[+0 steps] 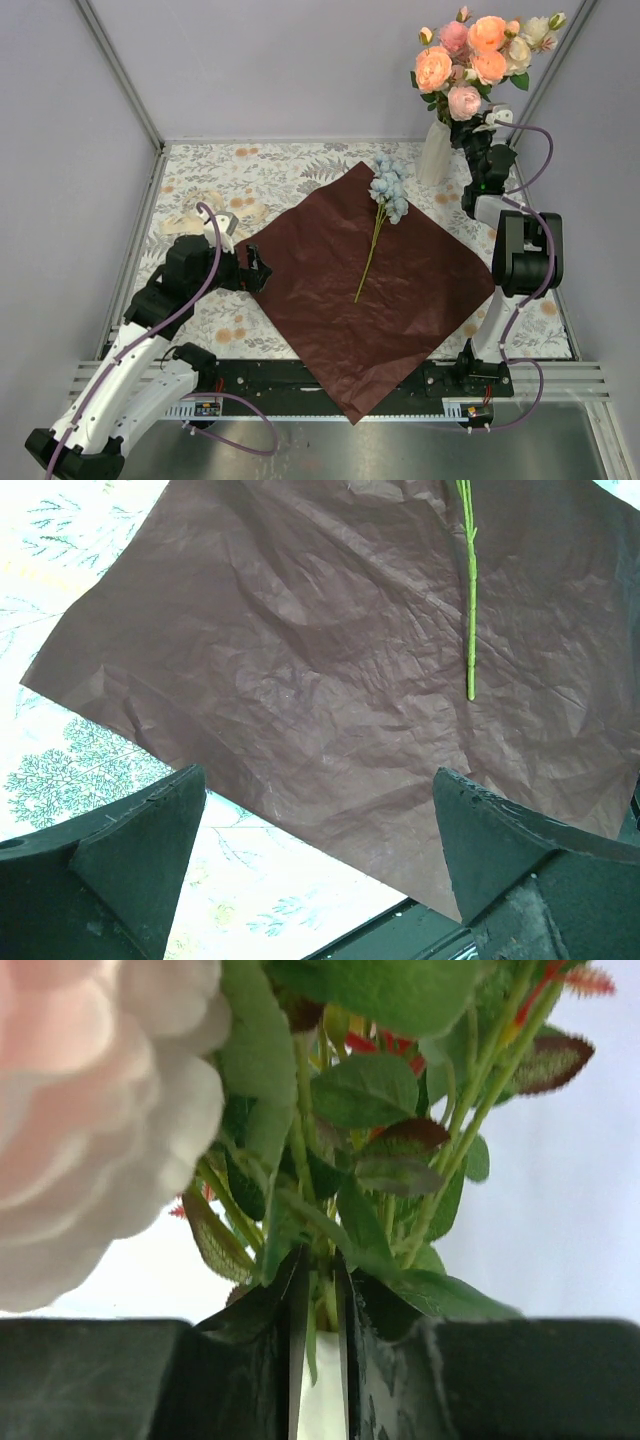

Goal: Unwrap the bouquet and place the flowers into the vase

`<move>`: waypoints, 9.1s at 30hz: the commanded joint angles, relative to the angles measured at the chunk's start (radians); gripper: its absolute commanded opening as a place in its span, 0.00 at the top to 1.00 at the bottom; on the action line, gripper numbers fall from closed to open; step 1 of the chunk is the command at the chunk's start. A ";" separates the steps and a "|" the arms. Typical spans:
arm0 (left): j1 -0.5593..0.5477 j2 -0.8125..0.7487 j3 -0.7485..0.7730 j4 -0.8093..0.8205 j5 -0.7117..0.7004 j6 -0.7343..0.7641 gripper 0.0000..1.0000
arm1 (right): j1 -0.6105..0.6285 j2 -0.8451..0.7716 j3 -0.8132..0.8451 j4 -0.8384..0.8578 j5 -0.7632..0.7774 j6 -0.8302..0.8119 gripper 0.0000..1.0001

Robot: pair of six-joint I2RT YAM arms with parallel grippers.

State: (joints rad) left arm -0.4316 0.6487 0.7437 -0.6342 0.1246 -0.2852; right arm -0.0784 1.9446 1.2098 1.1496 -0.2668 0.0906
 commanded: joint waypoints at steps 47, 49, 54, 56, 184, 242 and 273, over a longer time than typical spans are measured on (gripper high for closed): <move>-0.004 -0.084 0.006 0.051 0.041 0.000 0.01 | 0.261 -0.273 -0.377 -0.818 -0.052 0.756 0.43; -0.004 -0.081 0.005 0.050 0.041 0.001 0.01 | 0.270 -0.236 -0.360 -0.801 -0.054 0.761 0.43; -0.004 -0.084 0.005 0.051 0.033 0.000 0.01 | 0.284 -0.155 -0.314 -0.774 -0.069 0.771 0.43; -0.004 -0.081 0.005 0.050 0.032 0.000 0.01 | 0.289 -0.125 -0.293 -0.775 -0.071 0.778 0.43; -0.002 -0.040 0.003 0.050 0.020 0.001 0.01 | 0.023 -0.267 0.118 0.269 0.422 0.035 1.00; -0.004 -0.035 0.009 0.048 0.030 0.004 0.01 | 0.037 -0.015 -0.061 -0.169 0.255 0.153 0.92; -0.004 -0.123 0.022 0.068 0.053 -0.031 0.01 | 0.183 -0.867 -0.042 -1.616 0.285 0.437 0.00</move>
State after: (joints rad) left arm -0.4320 0.5446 0.7437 -0.6296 0.1520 -0.2886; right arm 0.0254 1.1946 1.1538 -0.1883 -0.0151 0.4503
